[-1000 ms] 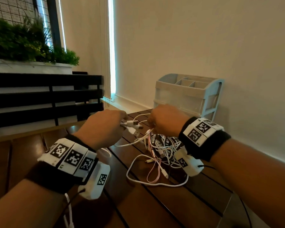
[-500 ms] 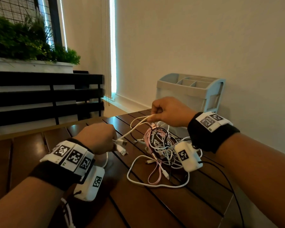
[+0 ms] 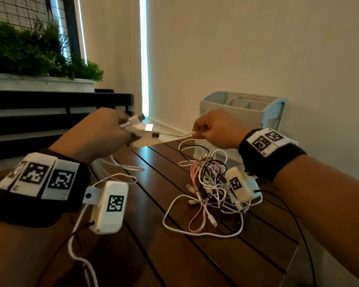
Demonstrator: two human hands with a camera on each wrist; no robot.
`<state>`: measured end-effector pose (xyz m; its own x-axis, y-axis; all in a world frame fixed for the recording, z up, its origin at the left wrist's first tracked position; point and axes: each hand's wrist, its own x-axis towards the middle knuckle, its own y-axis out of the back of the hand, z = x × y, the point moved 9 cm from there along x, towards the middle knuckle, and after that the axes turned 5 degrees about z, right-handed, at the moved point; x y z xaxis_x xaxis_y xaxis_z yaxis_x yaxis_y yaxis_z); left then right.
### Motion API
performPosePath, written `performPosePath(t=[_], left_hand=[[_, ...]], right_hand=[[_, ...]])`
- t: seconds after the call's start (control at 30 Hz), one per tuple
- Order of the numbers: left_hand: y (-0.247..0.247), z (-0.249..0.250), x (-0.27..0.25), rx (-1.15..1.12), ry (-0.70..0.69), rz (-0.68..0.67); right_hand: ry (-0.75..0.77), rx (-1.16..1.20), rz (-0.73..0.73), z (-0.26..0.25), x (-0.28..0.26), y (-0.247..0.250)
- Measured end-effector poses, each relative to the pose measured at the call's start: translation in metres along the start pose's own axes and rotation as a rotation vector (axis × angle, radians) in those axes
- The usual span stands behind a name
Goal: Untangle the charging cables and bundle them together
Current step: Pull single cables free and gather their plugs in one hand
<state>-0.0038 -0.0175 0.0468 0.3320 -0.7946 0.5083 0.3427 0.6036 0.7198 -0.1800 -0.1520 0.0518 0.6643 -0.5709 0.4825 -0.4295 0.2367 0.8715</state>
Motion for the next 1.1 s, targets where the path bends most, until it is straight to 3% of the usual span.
performPosePath(t=[0.1, 0.23, 0.37, 0.47, 0.57, 0.67, 0.77, 0.83, 1.0, 1.1], left_hand=[[0.009, 0.022, -0.006, -0.092, -0.031, 0.085], [0.016, 0.008, -0.008, 0.022, 0.056, 0.043], [0.028, -0.016, -0.006, -0.021, 0.137, 0.006], [0.032, -0.022, -0.005, -0.222, 0.166, 0.123], [0.032, -0.027, 0.000, -0.045, 0.103, 0.212], [0.023, -0.035, 0.006, 0.161, 0.065, 0.255], [0.013, -0.041, 0.006, 0.249, 0.108, 0.289], [0.006, -0.046, 0.005, 0.249, 0.155, 0.271], [-0.025, -0.023, 0.004, 0.150, 0.081, 0.028], [-0.025, -0.002, -0.001, 0.063, 0.032, 0.044]], right_hand=[[0.075, -0.148, -0.007, -0.023, 0.004, -0.002], [0.034, -0.179, -0.054, -0.021, 0.007, -0.008], [-0.083, 0.006, -0.108, -0.005, 0.010, -0.007], [-0.117, 0.104, -0.209, 0.007, 0.007, -0.020], [-0.154, 0.200, -0.251, 0.021, -0.004, -0.030], [-0.173, 0.133, -0.289, 0.033, -0.013, -0.034], [-0.176, 0.096, -0.153, 0.030, -0.008, -0.015], [-0.105, 0.049, -0.024, 0.012, -0.001, 0.002], [0.080, -0.229, -0.134, -0.037, -0.001, -0.017], [0.118, -0.266, -0.118, -0.048, -0.002, -0.025]])
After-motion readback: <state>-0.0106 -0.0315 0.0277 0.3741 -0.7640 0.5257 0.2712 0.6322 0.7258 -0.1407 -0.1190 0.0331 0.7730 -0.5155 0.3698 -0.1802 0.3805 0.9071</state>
